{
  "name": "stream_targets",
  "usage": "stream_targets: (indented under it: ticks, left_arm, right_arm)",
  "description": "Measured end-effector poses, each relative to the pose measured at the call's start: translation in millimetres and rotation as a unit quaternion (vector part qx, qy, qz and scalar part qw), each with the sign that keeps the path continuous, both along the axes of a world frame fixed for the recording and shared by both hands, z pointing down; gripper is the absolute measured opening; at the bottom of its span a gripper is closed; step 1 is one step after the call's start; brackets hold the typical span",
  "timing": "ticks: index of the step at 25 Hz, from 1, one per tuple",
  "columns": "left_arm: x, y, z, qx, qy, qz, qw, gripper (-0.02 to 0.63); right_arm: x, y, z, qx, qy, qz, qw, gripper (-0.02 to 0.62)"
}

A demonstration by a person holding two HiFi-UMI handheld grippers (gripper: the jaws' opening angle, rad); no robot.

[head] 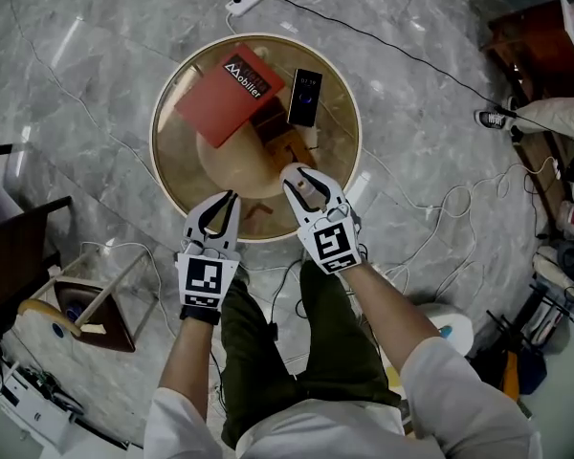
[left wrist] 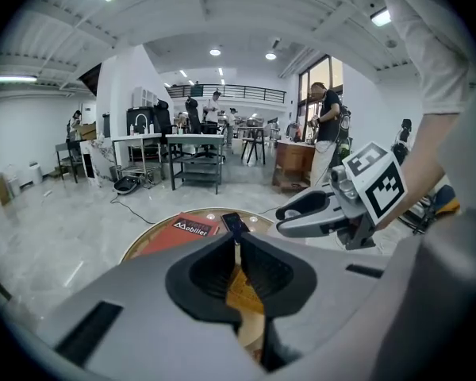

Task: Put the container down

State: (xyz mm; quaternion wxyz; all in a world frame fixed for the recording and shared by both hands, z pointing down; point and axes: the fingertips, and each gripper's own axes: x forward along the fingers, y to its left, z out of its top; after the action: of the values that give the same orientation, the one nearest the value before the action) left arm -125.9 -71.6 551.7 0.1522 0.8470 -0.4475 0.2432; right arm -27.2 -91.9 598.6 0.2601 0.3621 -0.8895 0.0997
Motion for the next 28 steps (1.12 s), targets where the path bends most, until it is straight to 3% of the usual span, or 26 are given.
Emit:
stream_targets:
  ticks: [6,16,28]
  left_arm:
    - [-21,-8,36,-0.010,0.004,-0.004,0.9999,0.031]
    - [-26,-14,79,-0.029,0.009,0.007,0.9995,0.031]
    - [-31,-4,110,-0.052,0.009,0.005,0.9986,0.031]
  right_arm:
    - [-25,-15,42,0.000,-0.002,0.009,1.000,0.143]
    - [-33,-32,98,-0.008,0.010,0.018,1.000,0.143]
    - [-46,-36,131,-0.006,0.010,0.007,1.000,0.143]
